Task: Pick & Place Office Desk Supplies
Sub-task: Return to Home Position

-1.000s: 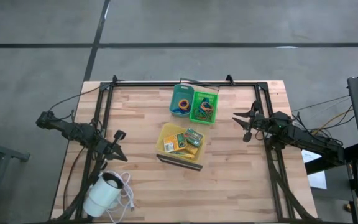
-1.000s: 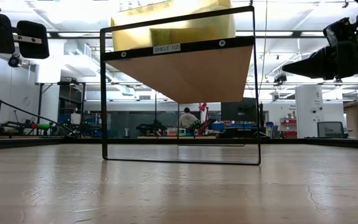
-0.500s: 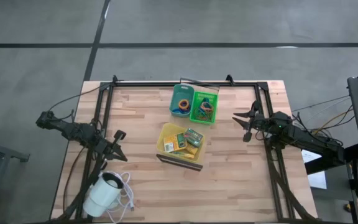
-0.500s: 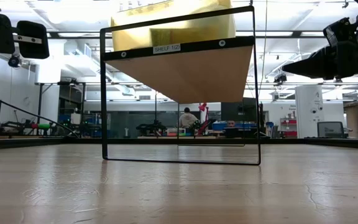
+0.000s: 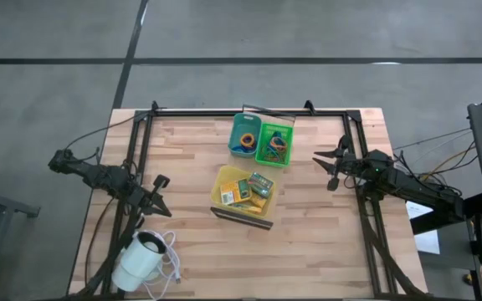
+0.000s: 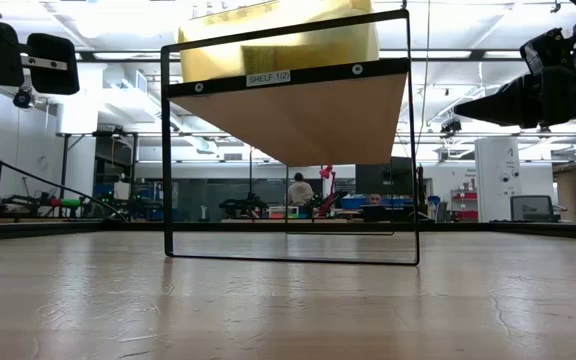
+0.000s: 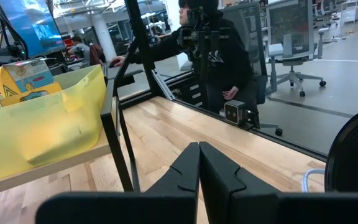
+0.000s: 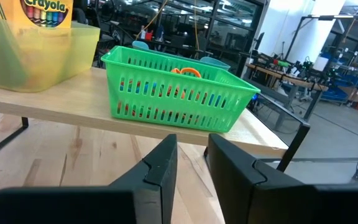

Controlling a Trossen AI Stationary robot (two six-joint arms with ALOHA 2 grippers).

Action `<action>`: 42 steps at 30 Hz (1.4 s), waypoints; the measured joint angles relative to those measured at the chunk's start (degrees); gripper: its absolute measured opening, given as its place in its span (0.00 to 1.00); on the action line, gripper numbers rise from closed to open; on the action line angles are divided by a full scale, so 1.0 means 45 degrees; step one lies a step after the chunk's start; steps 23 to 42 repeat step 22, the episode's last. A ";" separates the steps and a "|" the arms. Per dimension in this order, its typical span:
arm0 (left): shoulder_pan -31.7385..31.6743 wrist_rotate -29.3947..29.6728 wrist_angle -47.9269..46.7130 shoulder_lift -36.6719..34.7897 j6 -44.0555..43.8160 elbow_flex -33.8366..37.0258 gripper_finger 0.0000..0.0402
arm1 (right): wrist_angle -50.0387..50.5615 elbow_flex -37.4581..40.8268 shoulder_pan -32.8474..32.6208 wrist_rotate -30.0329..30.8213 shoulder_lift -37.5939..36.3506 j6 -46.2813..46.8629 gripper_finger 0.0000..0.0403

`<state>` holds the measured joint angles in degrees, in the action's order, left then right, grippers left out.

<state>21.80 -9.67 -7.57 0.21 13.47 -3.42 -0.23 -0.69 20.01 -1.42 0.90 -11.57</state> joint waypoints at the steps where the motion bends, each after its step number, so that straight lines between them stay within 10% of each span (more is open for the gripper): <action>1: -0.0002 0.0000 0.0003 0.0000 0.0000 0.0000 0.03 | 0.0000 0.0000 0.0000 -0.0002 0.0001 0.0000 0.22; 42: -0.0002 0.0000 0.0005 0.0000 0.0000 0.0000 0.03 | 0.0000 0.0000 0.0000 -0.0003 0.0001 0.0000 0.18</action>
